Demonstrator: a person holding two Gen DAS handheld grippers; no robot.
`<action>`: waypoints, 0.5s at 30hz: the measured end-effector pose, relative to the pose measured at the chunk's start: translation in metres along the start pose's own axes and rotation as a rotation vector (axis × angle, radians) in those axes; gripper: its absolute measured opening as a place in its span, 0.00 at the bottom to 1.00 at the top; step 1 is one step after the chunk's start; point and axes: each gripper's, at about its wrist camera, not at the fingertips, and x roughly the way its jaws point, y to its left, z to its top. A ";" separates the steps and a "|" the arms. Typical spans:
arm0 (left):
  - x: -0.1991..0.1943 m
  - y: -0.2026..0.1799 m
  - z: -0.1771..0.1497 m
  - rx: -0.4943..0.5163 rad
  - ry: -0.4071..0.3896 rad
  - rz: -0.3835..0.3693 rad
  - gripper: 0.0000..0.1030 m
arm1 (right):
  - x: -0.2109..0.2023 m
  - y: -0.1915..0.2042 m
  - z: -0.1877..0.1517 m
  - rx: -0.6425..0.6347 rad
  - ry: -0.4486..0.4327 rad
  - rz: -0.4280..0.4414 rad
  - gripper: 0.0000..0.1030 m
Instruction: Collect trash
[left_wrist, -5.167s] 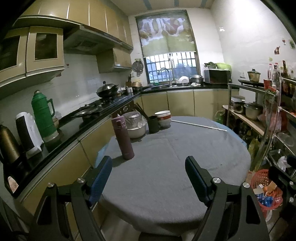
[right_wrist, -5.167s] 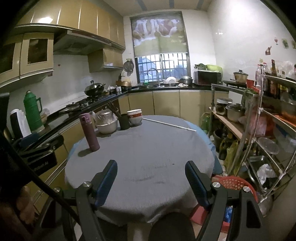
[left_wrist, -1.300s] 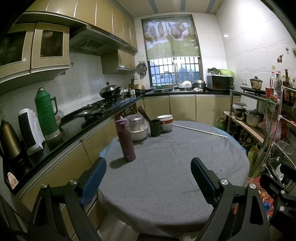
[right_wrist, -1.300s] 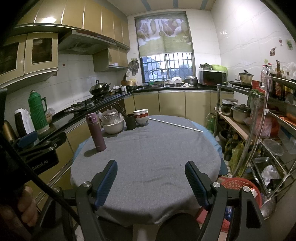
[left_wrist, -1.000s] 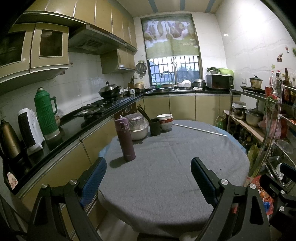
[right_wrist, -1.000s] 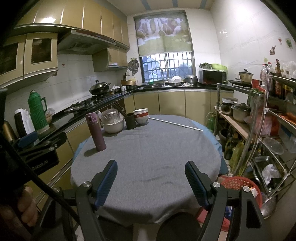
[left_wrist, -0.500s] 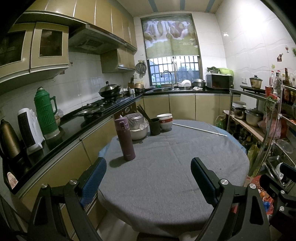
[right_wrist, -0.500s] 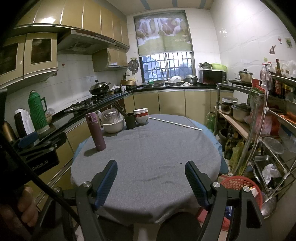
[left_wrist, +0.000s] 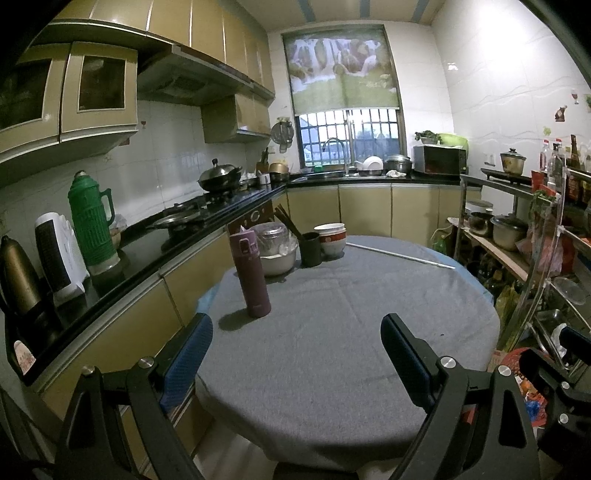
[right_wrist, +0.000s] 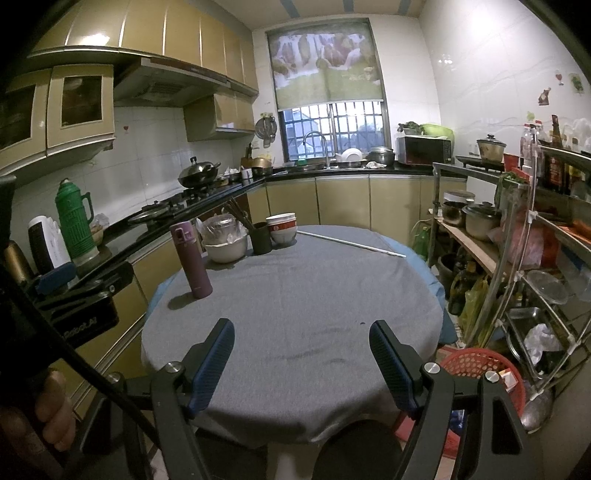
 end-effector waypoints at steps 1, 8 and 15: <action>0.000 -0.001 0.000 -0.001 0.003 -0.001 0.90 | 0.000 0.001 -0.001 0.001 0.001 0.000 0.77; 0.003 -0.001 -0.001 -0.005 0.008 0.005 0.90 | 0.001 0.000 -0.003 0.001 0.001 0.001 0.77; 0.005 0.000 0.000 -0.005 0.007 0.007 0.90 | 0.001 0.000 -0.002 0.000 0.001 0.001 0.77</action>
